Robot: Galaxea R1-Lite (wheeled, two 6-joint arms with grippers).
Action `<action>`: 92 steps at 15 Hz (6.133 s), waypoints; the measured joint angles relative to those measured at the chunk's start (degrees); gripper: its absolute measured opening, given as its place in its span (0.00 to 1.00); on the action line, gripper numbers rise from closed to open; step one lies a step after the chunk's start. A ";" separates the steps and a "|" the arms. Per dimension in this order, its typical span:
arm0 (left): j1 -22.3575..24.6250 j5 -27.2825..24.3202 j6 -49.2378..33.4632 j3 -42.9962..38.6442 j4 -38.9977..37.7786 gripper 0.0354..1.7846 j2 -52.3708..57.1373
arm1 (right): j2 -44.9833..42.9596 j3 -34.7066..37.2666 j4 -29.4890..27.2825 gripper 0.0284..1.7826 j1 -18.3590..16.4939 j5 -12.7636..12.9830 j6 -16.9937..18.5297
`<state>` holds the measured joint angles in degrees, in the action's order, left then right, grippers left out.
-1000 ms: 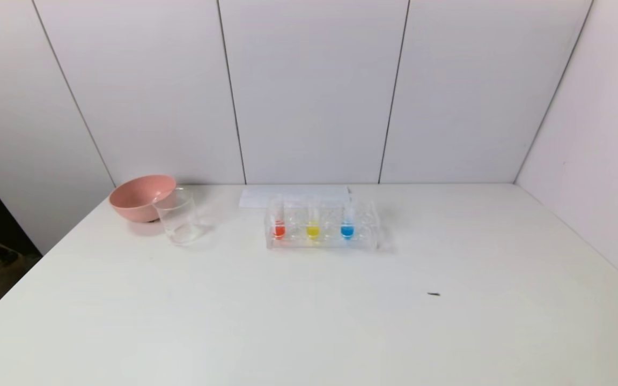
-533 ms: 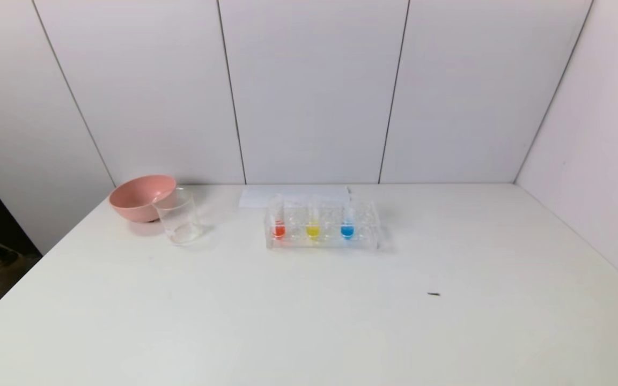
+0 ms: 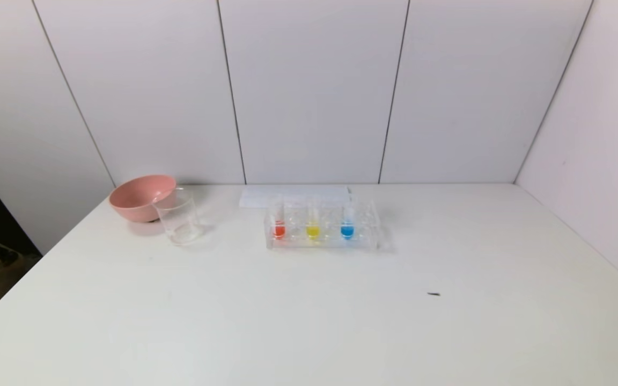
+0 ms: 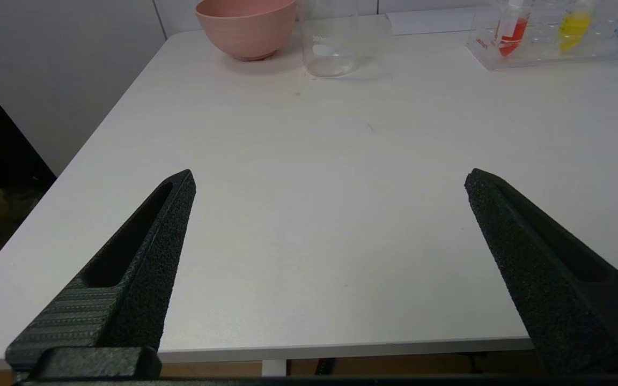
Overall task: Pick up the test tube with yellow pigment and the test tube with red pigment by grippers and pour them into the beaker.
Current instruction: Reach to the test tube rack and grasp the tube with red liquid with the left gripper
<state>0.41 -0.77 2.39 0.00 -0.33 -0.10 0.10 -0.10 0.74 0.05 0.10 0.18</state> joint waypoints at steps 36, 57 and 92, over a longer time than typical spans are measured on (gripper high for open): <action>-6.34 -0.38 3.15 41.27 -4.18 0.99 -39.64 | 0.00 0.00 0.00 0.95 0.00 0.00 0.00; -17.23 1.21 -4.50 42.56 -22.60 0.99 -68.40 | 0.00 0.00 0.00 0.95 0.00 0.00 -0.02; -37.34 22.70 -13.24 40.63 -50.12 0.99 -106.90 | 0.00 0.00 0.00 0.95 0.00 -0.02 0.00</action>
<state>-36.93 21.93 -10.85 40.63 -50.44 -107.00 0.10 -0.10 0.74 0.05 0.07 0.18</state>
